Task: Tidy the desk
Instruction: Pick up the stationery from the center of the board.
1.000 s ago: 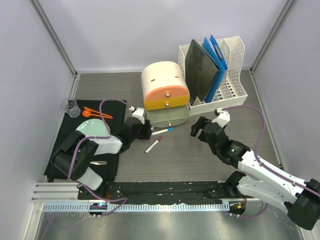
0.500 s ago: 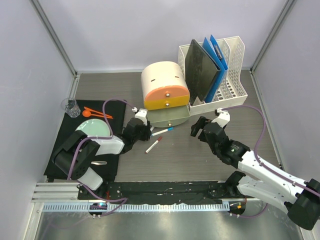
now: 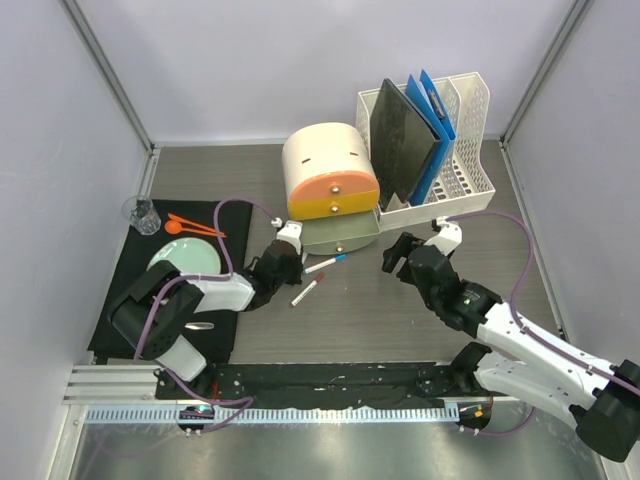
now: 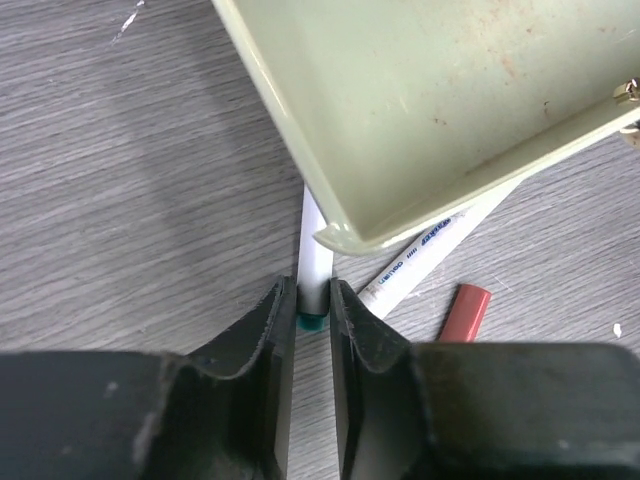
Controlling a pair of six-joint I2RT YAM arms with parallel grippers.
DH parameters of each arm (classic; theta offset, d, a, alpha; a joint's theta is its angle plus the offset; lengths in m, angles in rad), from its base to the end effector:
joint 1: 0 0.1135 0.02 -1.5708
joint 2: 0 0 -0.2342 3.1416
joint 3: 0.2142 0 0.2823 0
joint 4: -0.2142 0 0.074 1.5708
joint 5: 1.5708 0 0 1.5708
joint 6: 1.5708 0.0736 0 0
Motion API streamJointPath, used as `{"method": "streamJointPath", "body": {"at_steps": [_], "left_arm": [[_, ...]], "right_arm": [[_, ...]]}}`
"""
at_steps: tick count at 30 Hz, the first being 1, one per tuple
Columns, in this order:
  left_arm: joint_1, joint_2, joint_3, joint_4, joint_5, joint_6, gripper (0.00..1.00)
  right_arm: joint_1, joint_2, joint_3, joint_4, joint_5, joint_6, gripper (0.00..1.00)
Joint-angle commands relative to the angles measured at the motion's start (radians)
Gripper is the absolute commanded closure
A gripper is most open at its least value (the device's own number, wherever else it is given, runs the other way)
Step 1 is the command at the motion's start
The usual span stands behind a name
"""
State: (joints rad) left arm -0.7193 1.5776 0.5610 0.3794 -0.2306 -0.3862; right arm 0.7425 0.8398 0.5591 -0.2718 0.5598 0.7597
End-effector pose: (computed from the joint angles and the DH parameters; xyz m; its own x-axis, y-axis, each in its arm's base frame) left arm 0.2630 -0.2080 0.0581 -0.6041 0.0417 -0.7958 0.2976 0.9382 -0.1768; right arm 0.2190 0.1479 0.1975 -0.4456 0.3832 -0.8091 0.0924 0.9186 0.3842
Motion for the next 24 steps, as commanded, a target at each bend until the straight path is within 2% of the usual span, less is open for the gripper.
{"method": "streamJointPath", "body": {"at_steps": [1, 4, 7, 8, 15, 20, 24], "left_arm": [[-0.029, 0.024, -0.022, -0.152, -0.012, -0.037, 0.80], [-0.031, 0.012, -0.026, -0.192, -0.032, -0.066, 0.90], [-0.040, -0.011, -0.021, -0.236, -0.039, -0.103, 0.93], [-0.043, -0.024, -0.007, -0.267, -0.050, -0.126, 0.99], [-0.057, -0.122, -0.006, -0.450, -0.101, -0.235, 1.00], [-0.066, -0.226, 0.002, -0.540, -0.125, -0.273, 1.00], [-0.068, -0.316, 0.036, -0.678, -0.168, -0.280, 1.00]], "right_arm": [[0.003, -0.028, 0.002, 0.003, 0.038, 0.016, 0.18], [0.003, -0.038, -0.001, 0.000, 0.038, 0.018, 0.19], [0.001, -0.041, -0.001, -0.003, 0.038, 0.020, 0.18], [0.003, -0.041, 0.001, -0.003, 0.037, 0.020, 0.19], [0.003, -0.042, 0.004, -0.003, 0.037, 0.021, 0.19], [0.001, -0.048, 0.004, -0.003, 0.034, 0.020, 0.19], [0.003, -0.050, 0.004, -0.004, 0.034, 0.020, 0.19]]}}
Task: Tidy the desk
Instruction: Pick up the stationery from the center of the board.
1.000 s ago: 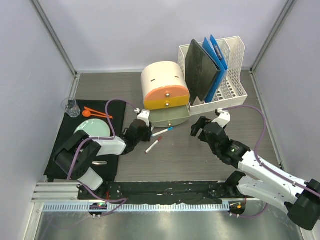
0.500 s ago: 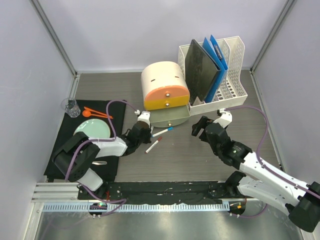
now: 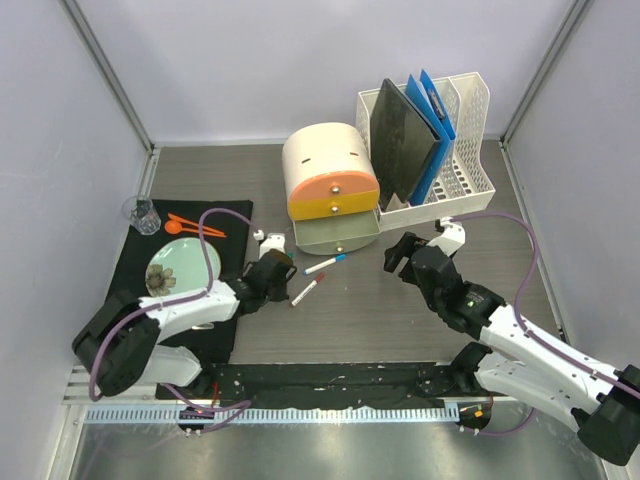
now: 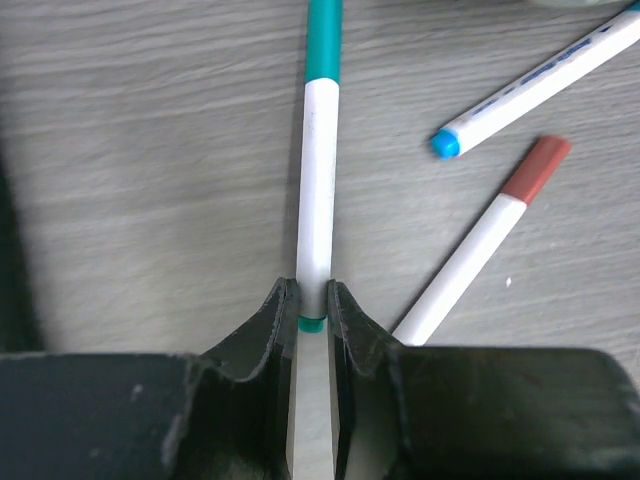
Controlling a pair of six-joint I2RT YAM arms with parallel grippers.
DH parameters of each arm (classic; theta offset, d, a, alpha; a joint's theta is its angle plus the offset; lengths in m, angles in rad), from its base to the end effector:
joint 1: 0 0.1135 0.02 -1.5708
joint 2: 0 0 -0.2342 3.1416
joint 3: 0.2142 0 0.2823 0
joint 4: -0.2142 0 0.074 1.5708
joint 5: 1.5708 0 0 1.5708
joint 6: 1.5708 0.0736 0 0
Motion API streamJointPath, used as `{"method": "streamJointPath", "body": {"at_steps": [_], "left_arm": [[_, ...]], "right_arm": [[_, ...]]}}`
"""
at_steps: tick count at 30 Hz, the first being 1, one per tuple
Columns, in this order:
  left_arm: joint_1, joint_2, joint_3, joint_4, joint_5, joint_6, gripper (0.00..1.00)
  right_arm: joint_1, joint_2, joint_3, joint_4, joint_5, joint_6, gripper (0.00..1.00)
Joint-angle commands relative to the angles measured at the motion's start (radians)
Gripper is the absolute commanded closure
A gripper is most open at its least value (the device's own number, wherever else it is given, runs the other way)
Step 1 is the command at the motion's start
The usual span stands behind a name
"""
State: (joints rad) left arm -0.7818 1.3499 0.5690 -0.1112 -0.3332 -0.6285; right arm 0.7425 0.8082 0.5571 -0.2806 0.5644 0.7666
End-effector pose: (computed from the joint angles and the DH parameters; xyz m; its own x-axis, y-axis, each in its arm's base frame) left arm 0.2277 -0.1922 0.0787 -0.7526 -0.0357 -0.6575 0.0960 0.9819 -0.1632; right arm 0.2165 0.1452 0.2034 -0.4297 0.4012 -0.8090 0.0923 0.9107 0.4026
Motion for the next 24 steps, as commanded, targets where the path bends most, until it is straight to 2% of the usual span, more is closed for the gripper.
{"method": "streamJointPath", "body": {"at_steps": [1, 8, 15, 20, 24], "left_arm": [[-0.005, -0.122, 0.034, -0.211, -0.069, -0.037, 1.00], [-0.005, -0.291, 0.115, -0.324, -0.050, 0.055, 1.00], [-0.005, -0.418, 0.207, -0.389, 0.081, 0.254, 1.00], [-0.005, -0.440, 0.273, -0.400, 0.186, 0.401, 1.00], [-0.004, -0.388, 0.295, -0.335, 0.240, 0.495, 1.00]], "right_arm": [[0.003, -0.018, 0.007, 0.006, 0.029, 0.011, 0.19], [0.003, -0.012, 0.015, 0.006, 0.032, 0.008, 0.19], [0.003, -0.030, 0.024, -0.006, 0.054, -0.006, 0.19], [0.003, -0.023, 0.035, -0.009, 0.057, -0.009, 0.19], [0.003, -0.011, 0.040, -0.009, 0.055, -0.004, 0.19]]}}
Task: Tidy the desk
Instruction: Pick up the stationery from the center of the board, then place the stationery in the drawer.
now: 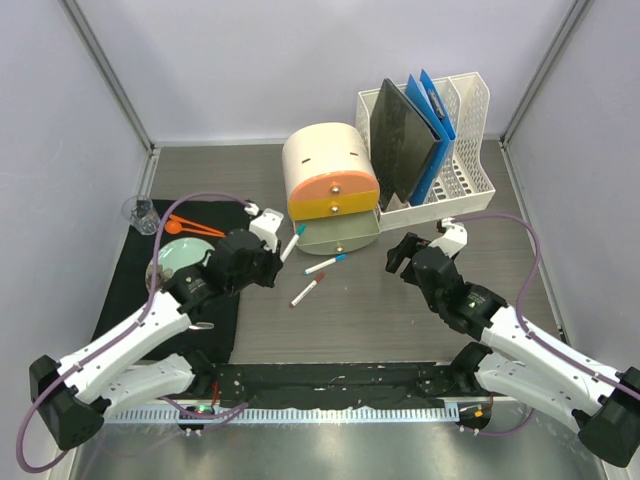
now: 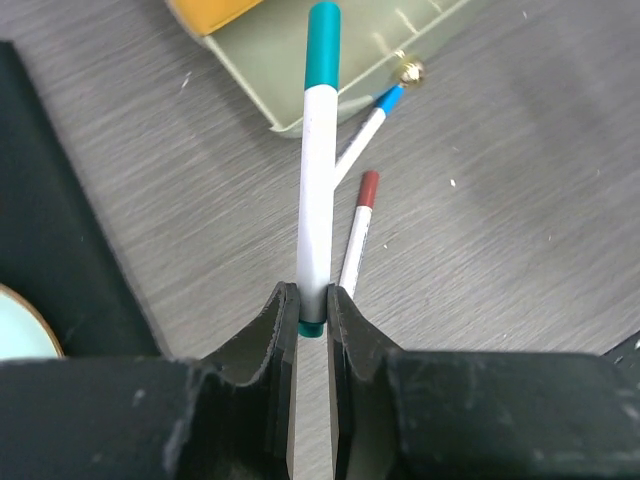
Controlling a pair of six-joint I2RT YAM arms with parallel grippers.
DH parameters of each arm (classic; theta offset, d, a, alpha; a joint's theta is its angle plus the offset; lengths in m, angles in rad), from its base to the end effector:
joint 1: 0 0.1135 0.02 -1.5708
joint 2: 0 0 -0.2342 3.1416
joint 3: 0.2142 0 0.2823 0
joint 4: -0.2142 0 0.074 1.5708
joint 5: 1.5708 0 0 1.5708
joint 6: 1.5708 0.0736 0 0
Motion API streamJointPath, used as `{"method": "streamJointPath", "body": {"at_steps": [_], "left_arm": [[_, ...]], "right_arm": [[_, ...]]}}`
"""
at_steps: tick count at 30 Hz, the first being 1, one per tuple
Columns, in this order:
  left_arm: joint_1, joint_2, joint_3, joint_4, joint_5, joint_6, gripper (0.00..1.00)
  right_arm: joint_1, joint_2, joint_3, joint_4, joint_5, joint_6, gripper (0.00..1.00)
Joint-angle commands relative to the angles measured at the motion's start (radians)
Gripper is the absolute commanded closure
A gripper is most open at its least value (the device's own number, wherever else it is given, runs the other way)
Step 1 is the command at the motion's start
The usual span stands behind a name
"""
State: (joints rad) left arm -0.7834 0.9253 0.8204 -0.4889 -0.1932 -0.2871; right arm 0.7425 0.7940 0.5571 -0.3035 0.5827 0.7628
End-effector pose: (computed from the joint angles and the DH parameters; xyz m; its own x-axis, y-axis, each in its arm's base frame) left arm 0.2090 -0.1882 0.2496 -0.5444 0.1500 -0.8253 0.4438 0.8864 -0.1317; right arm 0.2147 0.1420 0.2044 -0.4239 0.3941 -0.8155 0.1051 0.9157 0.3878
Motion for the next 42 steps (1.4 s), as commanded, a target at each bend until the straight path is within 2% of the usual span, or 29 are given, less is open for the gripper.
{"method": "streamJointPath", "body": {"at_steps": [1, 6, 14, 23, 33, 37, 38, 42], "left_arm": [[-0.002, 0.076, 0.060, 0.053, 0.121, 0.169, 1.00], [0.003, 0.234, 0.152, 0.098, 0.217, 0.288, 1.00], [0.016, 0.452, 0.309, 0.090, 0.250, 0.417, 1.00], [0.044, 0.586, 0.442, 0.035, 0.261, 0.516, 1.00], [0.069, 0.687, 0.497, 0.021, 0.242, 0.554, 0.99], [0.070, 0.716, 0.514, 0.007, 0.222, 0.557, 0.89], [0.070, 0.724, 0.525, 0.001, 0.210, 0.556, 0.82], [0.070, 0.741, 0.545, -0.042, 0.187, 0.543, 0.69]], "right_arm": [[0.003, 0.007, 0.043, 0.014, 0.036, 0.000, 0.19], [0.003, -0.001, 0.038, 0.014, 0.031, 0.003, 0.19], [0.003, -0.026, 0.027, 0.001, 0.045, 0.003, 0.19], [0.003, -0.033, 0.014, -0.005, 0.058, 0.007, 0.19], [0.003, -0.026, 0.012, -0.003, 0.062, 0.009, 0.19], [0.003, -0.022, 0.013, -0.005, 0.063, 0.009, 0.19], [0.003, -0.022, 0.013, -0.005, 0.062, 0.009, 0.19], [0.003, -0.007, 0.021, -0.003, 0.060, 0.006, 0.19]]}}
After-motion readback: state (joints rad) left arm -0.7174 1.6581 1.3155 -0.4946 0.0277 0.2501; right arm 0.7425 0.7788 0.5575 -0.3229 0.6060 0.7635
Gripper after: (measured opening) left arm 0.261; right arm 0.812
